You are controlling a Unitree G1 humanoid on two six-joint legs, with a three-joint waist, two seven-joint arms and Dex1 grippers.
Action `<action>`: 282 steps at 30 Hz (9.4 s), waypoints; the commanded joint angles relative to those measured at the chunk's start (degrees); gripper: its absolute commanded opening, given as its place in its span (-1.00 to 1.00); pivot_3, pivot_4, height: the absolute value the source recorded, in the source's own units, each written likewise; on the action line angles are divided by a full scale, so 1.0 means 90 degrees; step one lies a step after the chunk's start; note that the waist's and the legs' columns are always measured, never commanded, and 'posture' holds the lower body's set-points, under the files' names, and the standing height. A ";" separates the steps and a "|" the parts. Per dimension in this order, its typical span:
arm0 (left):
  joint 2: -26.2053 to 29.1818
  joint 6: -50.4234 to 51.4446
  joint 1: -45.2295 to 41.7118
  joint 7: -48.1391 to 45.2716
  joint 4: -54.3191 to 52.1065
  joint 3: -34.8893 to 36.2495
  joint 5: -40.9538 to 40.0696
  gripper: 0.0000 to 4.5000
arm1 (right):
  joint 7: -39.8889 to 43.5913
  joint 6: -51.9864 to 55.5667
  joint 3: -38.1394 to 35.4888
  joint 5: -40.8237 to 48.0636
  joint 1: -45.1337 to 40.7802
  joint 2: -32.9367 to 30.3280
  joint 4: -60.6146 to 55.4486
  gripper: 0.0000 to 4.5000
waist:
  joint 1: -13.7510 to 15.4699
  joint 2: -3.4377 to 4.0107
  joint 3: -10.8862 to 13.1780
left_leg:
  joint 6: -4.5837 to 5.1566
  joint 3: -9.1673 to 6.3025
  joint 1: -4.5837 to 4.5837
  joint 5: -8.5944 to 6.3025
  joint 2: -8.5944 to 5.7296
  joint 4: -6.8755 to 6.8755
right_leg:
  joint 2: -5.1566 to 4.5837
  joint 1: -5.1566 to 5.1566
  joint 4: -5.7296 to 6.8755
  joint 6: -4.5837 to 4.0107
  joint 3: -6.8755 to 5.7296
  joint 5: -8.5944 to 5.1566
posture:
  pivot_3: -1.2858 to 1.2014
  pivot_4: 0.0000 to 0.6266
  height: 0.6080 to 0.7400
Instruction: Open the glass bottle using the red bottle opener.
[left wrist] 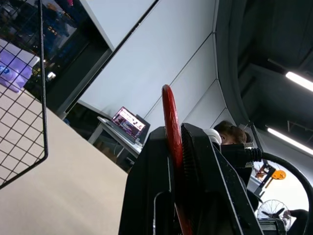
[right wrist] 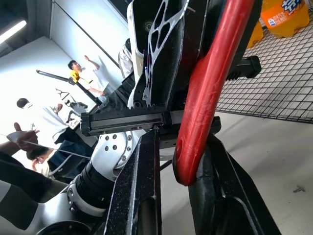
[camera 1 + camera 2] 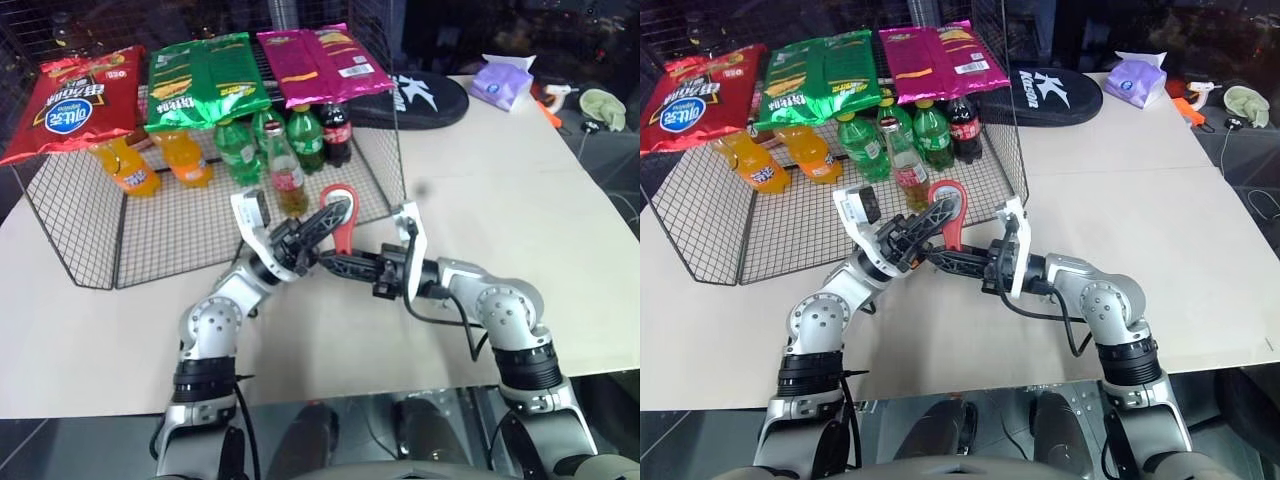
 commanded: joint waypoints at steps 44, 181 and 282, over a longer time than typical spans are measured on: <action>0.0763 0.0017 0.0651 0.0569 -0.0887 0.0509 0.0209 0.38 | 0.0002 -0.1014 -0.0313 -0.1165 0.0277 -0.0995 0.0064 -0.88 | 0.0010 0.0001 0.0000 | 0.0000 -0.0001 -0.0002 0.0000 0.0001 -0.0001 | -0.0002 -0.0002 -0.0001 0.0000 0.0000 0.0000 | 0.03 -0.52 1.00; 0.0792 -0.3221 0.1542 0.1181 -0.1658 -0.0630 0.3332 0.94 | -0.1215 -0.4827 -0.1023 -0.3962 0.0850 -0.1388 0.0810 -0.88 | 0.0030 0.0000 0.0000 | 0.0002 0.0044 0.0010 0.0000 0.0002 0.0022 | 0.0004 -0.0014 0.0049 0.0001 0.0047 0.0000 | 0.03 -0.52 1.00; 0.1283 -0.3780 0.1818 0.1255 -0.1725 -0.0687 0.3454 -0.49 | -0.2874 -0.9318 0.2109 -0.8450 -0.0970 -0.0433 0.2746 -0.88 | 0.0014 -0.0001 -0.0005 | 0.0001 0.0052 0.0034 0.0001 0.0004 0.0018 | 0.0011 0.0000 0.0050 0.0001 0.0055 0.0000 | 0.03 -0.52 1.00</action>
